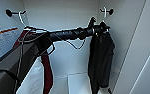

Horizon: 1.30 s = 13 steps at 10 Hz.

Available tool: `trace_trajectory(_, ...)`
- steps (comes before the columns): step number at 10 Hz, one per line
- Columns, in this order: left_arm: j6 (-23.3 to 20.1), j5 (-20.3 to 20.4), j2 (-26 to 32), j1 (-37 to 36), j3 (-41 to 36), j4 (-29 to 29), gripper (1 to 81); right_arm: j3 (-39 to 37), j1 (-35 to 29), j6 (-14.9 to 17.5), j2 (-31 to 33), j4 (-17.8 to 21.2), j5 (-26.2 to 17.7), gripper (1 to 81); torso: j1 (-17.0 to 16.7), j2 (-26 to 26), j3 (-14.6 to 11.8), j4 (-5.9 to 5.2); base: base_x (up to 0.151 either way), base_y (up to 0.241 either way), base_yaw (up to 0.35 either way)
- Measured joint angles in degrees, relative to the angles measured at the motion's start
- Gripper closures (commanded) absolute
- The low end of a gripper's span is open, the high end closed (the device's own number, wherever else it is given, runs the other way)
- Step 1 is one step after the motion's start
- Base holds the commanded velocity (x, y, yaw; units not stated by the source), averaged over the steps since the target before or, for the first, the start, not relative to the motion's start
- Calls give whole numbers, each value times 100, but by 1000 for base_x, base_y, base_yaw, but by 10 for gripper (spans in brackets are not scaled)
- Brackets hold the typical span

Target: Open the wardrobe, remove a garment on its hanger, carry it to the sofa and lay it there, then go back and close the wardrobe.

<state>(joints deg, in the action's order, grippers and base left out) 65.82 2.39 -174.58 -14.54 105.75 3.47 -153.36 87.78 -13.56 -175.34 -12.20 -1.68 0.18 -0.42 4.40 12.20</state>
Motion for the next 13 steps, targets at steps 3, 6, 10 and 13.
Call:
trace_trajectory(3,-83,13,158,-168,-250,121,811,16,15,5,12,0,21,10,0,0,0,-127,0,0,0)
trace_trajectory(6,-99,-272,413,-177,-536,291,811,51,-2,5,12,2,26,10,0,0,0,-680,0,0,0)
trace_trajectory(10,-102,-578,361,-168,-653,360,811,73,-46,0,17,7,52,10,0,0,0,-819,0,0,0)
trace_trajectory(13,-112,-239,379,305,-1013,449,811,143,-28,0,50,5,141,10,0,0,0,-819,0,0,0)
